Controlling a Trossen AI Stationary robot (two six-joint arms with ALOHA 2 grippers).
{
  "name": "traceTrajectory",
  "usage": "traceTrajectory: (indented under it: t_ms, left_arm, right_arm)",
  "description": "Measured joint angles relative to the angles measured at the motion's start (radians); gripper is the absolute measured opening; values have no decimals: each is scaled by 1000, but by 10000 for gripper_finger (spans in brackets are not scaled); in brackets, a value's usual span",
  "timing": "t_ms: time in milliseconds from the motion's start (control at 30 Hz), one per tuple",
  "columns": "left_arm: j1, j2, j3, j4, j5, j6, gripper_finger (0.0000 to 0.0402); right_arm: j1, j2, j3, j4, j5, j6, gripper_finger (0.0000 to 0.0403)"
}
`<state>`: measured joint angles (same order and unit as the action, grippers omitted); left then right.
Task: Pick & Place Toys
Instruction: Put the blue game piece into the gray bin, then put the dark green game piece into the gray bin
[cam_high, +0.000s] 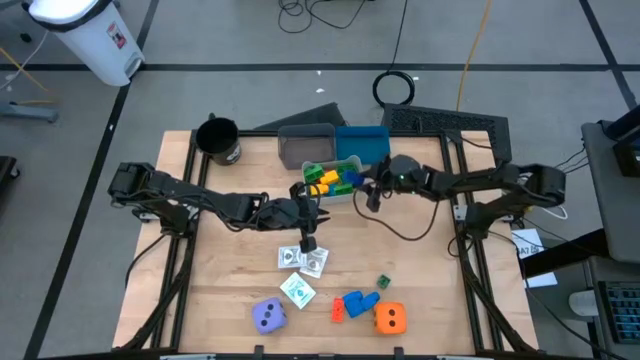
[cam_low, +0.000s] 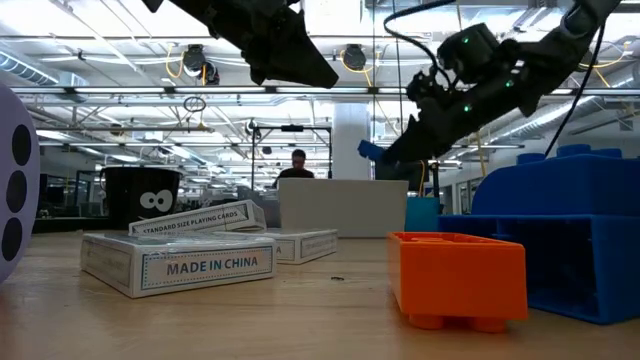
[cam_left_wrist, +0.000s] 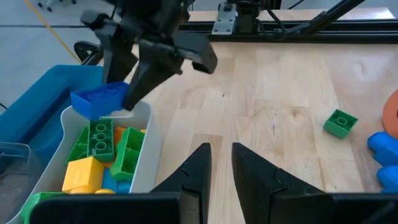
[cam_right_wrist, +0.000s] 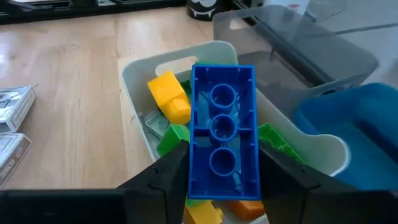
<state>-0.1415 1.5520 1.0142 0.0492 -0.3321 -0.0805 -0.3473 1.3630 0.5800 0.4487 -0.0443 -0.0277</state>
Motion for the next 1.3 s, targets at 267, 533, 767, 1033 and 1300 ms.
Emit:
traceTrajectory:
  t_ms: [267, 533, 767, 1033, 1300]
  left_arm:
    - [18, 0, 0, -3, 0, -4, 72]
    - [18, 0, 0, -15, 0, -13, 72]
    - [18, 0, 0, -23, 0, -29, 72]
    - [18, 0, 0, -23, 39, -80, 72]
    - [18, 0, 0, -18, 44, -96, 72]
  right_arm:
    - [-7, 91, 0, 52, -10, -27, 151]
    - [-5, 92, 0, 64, -10, -8, 217]
    - [44, 41, 0, 39, -9, -12, 264]
    - [234, -117, 0, -58, -30, 15, 278]
    - [479, -145, 0, -183, -248, 179, 279]
